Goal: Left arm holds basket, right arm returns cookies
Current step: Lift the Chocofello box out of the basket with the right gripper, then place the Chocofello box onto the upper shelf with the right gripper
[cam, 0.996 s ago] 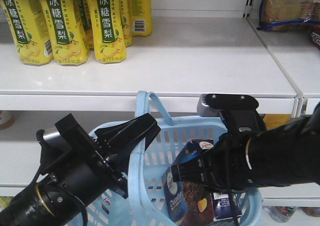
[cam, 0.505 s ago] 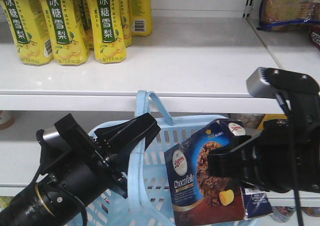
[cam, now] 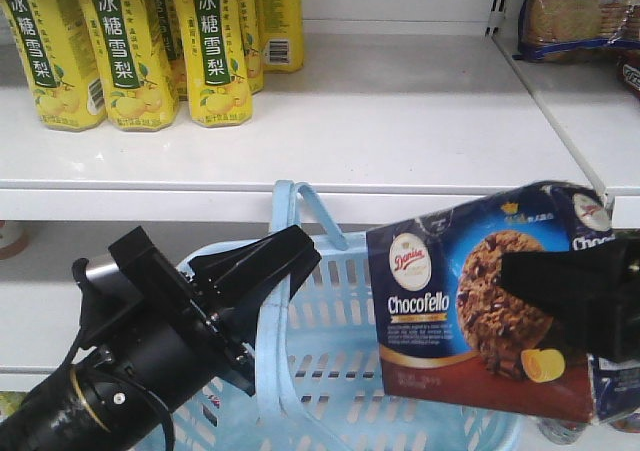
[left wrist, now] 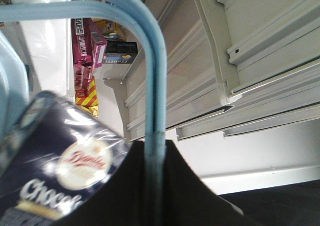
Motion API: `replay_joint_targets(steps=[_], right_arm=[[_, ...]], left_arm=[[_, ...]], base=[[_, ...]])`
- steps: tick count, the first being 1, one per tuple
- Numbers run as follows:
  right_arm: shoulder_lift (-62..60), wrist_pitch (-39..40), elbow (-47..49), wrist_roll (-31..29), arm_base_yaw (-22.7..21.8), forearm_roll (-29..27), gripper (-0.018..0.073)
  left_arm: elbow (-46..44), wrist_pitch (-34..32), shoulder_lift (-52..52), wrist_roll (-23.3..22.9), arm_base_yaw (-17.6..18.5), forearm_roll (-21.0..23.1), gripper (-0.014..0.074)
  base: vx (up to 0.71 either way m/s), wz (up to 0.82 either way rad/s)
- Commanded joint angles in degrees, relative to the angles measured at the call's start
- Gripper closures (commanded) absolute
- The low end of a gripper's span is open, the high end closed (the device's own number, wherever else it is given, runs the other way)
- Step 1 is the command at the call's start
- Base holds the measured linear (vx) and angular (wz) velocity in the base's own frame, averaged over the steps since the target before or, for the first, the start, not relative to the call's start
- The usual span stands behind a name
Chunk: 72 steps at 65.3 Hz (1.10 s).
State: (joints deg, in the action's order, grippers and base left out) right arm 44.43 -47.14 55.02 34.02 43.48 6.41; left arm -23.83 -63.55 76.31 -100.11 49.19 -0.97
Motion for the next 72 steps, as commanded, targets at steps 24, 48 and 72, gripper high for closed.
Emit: replay_joint_targets(steps=[24,48,72], right_arm=[[-0.5,17.1,4.7,5.5,-0.1,25.0,0.0566],[6.0,19.8,6.8,23.5,-0.1,52.2,0.0566],[14.8,14.4,6.8,52.5,-0.4,81.2,0.0566]], left_arm=[[-1.6,-8.7,-1.7,0.4,-0.1,2.1,0.0599],[-1.6,-8.7,-1.7,0.4,-0.1,2.1,0.0599],[-1.6,-8.7,-1.7,0.4,-0.1,2.1,0.0599]], base=[[0.00,0.00],[0.00,0.00],[0.00,0.00]])
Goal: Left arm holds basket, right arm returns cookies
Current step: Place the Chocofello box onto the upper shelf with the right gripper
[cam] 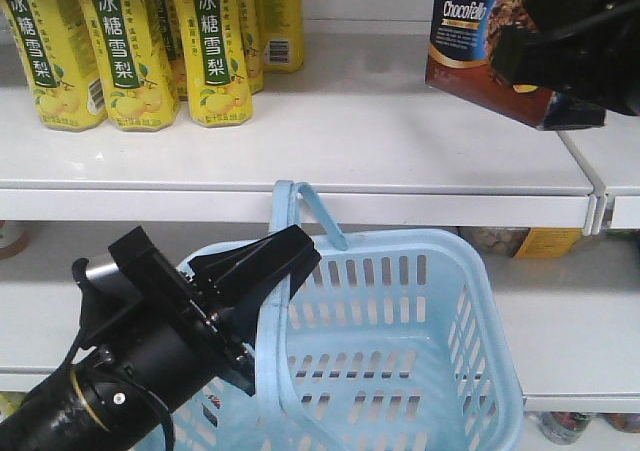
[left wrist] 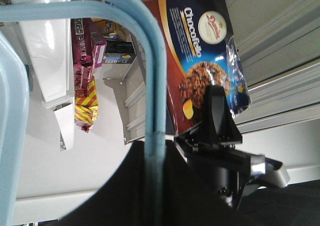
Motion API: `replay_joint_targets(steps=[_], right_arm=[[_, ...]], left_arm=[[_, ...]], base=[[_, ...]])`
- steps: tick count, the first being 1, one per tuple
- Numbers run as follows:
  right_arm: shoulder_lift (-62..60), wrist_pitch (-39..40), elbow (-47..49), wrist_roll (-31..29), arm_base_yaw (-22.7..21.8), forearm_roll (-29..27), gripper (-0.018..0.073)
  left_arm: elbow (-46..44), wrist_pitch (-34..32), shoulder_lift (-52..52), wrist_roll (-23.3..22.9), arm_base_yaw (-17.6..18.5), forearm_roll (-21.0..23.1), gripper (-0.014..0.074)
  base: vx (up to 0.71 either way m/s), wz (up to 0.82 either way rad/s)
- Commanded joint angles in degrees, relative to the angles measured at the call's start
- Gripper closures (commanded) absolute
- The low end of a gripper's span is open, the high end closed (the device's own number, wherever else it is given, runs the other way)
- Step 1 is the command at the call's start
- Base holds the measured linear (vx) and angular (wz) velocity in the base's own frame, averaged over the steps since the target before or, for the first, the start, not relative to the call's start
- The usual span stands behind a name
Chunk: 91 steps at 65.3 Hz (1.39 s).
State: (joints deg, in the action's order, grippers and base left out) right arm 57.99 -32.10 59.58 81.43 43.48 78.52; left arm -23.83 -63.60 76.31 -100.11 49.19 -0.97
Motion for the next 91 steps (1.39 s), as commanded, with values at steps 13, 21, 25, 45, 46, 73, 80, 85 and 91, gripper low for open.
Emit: replay_joint_targets(steps=[13,21,25,45,46,73,80,85,91], right_arm=[[5.7,1.3,2.2,10.6,-6.4,11.6,0.0562],[8.9,4.8,2.2,13.5,-10.3,14.7,0.0562],[10.4,6.4,2.2,15.5,-11.8,17.0,0.0562],[15.9,7.5,2.2,25.5,-13.8,23.8,0.0562],[16.0,7.5,2.2,25.5,-13.8,23.8,0.0562],[18.3,7.6,2.2,25.4,-13.8,23.8,0.0562],[18.3,7.6,2.2,25.3,-13.8,23.8,0.0562],[18.3,7.6,2.2,25.3,-13.8,23.8,0.0562],[18.3,7.6,2.2,25.3,-13.8,23.8,0.0559]], left_arm=[[-1.6,-8.6,-1.7,0.4,-0.1,2.1,0.0599],[-1.6,-8.6,-1.7,0.4,-0.1,2.1,0.0599],[-1.6,-8.6,-1.7,0.4,-0.1,2.1,0.0599],[-1.6,-8.6,-1.7,0.4,-0.1,2.1,0.0599],[-1.6,-8.6,-1.7,0.4,-0.1,2.1,0.0599],[-1.6,-8.6,-1.7,0.4,-0.1,2.1,0.0599],[-1.6,-8.6,-1.7,0.4,-0.1,2.1,0.0599],[-1.6,-8.6,-1.7,0.4,-0.1,2.1,0.0599],[-1.6,-8.6,-1.7,0.4,-0.1,2.1,0.0599]], base=[[0.00,0.00],[0.00,0.00],[0.00,0.00],[0.00,0.00],[0.00,0.00],[0.00,0.00],[0.00,0.00],[0.00,0.00],[0.00,0.00]])
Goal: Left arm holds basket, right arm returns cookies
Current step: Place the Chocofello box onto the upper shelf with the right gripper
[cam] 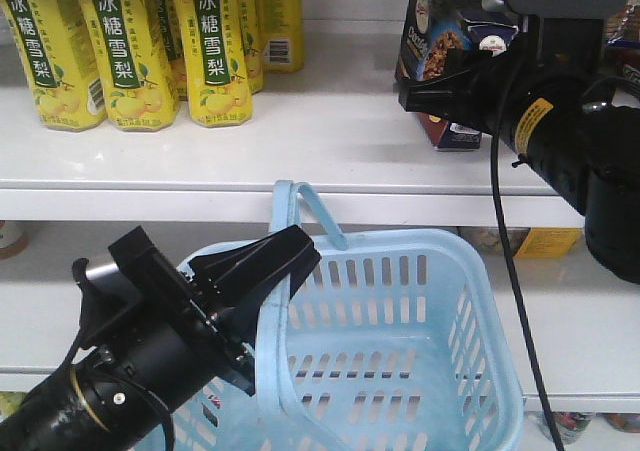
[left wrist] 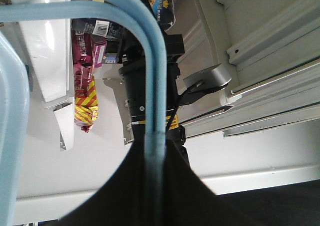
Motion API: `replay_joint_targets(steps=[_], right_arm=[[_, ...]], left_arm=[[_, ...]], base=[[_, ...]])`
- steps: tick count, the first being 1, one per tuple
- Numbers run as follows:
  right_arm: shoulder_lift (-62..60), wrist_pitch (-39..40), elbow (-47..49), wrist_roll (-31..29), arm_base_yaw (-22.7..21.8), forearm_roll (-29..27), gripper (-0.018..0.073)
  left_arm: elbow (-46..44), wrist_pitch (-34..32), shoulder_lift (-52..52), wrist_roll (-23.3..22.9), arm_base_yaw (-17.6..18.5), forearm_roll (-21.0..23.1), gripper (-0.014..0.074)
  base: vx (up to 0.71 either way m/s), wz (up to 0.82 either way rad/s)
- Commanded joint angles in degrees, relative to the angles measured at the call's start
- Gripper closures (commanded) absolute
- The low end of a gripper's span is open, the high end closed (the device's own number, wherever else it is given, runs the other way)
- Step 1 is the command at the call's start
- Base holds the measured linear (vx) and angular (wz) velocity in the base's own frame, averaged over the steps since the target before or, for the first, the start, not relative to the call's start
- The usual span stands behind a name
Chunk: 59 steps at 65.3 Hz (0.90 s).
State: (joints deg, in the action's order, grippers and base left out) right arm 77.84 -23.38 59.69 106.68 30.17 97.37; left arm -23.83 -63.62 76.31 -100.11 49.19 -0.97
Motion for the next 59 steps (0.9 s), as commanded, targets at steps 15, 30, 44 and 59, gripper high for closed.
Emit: replay_joint_targets(steps=[15,30,44,59], right_arm=[[-1.8,-0.2,2.0,-0.5,-0.4,4.9,0.0503],[-2.9,0.5,2.0,-0.6,-0.4,4.9,0.0321],[-4.0,3.6,2.0,-0.6,-0.4,4.9,0.0137],[-5.8,5.6,2.0,-0.6,-0.4,4.4,0.0095]], left_arm=[[-1.6,-8.6,-1.7,0.4,-0.1,2.1,0.0599],[-1.6,-8.6,-1.7,0.4,-0.1,2.1,0.0599],[-1.6,-8.6,-1.7,0.4,-0.1,2.1,0.0599],[-1.6,-8.6,-1.7,0.4,-0.1,2.1,0.0599]], base=[[0.00,0.00],[0.00,0.00],[0.00,0.00],[0.00,0.00]])
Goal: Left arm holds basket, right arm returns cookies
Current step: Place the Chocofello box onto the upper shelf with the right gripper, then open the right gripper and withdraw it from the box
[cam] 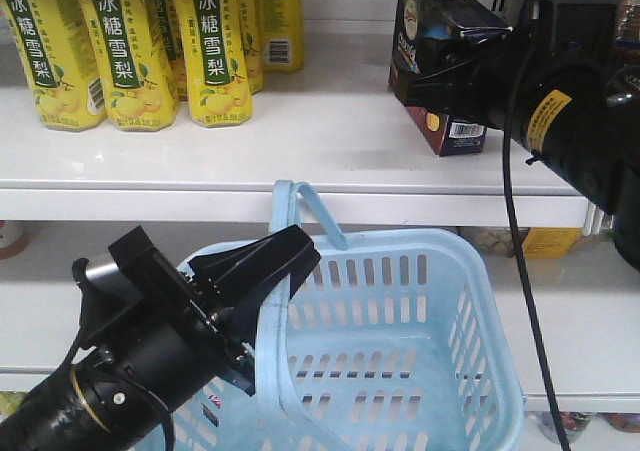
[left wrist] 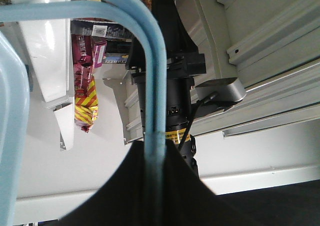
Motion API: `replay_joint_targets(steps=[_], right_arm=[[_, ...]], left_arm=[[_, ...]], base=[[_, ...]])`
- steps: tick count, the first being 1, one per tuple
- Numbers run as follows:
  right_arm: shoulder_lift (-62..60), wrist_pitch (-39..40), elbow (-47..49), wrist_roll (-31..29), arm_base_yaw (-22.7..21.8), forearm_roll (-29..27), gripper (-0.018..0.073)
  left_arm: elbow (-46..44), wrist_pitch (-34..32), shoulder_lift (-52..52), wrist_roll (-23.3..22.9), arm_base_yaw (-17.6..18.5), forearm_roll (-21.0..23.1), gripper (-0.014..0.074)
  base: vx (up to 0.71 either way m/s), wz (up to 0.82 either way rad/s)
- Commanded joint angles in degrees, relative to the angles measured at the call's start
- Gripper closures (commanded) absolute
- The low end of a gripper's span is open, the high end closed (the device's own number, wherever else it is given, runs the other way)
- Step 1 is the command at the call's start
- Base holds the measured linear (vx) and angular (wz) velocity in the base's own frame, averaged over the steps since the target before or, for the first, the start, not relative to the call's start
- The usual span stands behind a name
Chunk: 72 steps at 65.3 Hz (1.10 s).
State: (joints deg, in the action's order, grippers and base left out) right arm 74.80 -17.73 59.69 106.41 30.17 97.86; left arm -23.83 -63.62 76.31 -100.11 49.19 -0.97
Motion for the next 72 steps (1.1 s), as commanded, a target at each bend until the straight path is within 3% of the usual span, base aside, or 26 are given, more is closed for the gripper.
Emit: replay_joint_targets(steps=[1,27,41,48,58,72], right_arm=[[-3.0,0.0,2.0,-0.3,-0.4,3.9,0.0095],[-12.4,7.9,2.0,-1.5,-0.4,3.9,0.0102],[-18.4,10.6,1.6,-4.2,-0.4,1.6,0.0239],[-21.3,10.0,0.6,-10.6,-0.4,-4.5,0.0372],[-24.5,6.7,0.2,-27.7,-0.4,-16.0,0.0573],[-28.6,-2.4,0.2,-52.9,-0.4,-34.6,0.0570]], left_arm=[[-1.6,-8.6,-1.7,0.4,-0.1,2.1,0.0599],[-1.6,-8.6,-1.7,0.4,-0.1,2.1,0.0599],[-1.6,-8.6,-1.7,0.4,-0.1,2.1,0.0599],[-1.6,-8.6,-1.7,0.4,-0.1,2.1,0.0599],[-1.6,-8.6,-1.7,0.4,-0.1,2.1,0.0599],[-1.6,-8.6,-1.7,0.4,-0.1,2.1,0.0599]], base=[[0.00,0.00],[0.00,0.00],[0.00,0.00],[0.00,0.00],[0.00,0.00],[0.00,0.00]])
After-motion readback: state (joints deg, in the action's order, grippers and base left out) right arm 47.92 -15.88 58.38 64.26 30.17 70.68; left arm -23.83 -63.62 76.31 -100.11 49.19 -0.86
